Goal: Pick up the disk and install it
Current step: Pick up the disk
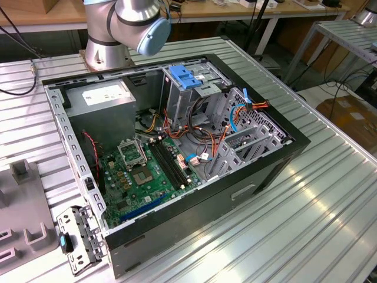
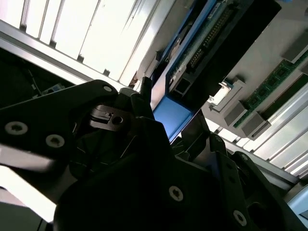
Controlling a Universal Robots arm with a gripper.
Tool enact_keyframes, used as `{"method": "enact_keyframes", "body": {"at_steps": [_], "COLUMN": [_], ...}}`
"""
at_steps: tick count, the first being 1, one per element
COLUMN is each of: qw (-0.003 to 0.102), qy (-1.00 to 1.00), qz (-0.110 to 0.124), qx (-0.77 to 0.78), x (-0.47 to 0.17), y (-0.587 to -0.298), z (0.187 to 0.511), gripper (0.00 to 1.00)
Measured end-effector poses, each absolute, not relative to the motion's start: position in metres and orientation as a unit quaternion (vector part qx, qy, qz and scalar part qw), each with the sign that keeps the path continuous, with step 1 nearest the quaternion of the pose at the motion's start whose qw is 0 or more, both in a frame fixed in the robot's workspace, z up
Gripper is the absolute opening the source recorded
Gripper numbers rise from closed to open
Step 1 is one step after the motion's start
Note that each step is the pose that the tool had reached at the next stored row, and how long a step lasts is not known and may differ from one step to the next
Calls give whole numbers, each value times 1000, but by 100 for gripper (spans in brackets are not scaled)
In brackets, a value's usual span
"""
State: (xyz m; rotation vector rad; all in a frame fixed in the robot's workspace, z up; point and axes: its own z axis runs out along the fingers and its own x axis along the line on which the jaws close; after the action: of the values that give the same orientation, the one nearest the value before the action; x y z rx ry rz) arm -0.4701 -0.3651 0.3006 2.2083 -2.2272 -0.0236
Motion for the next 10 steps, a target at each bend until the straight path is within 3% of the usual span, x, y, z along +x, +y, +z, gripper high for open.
{"method": "enact_keyframes", "body": {"at_steps": [10], "qw": [7], "qy": [-711], "qz": [-3], "qx": [703], "x": [-469], "y": [-365], "z": [299], "gripper": [51]}}
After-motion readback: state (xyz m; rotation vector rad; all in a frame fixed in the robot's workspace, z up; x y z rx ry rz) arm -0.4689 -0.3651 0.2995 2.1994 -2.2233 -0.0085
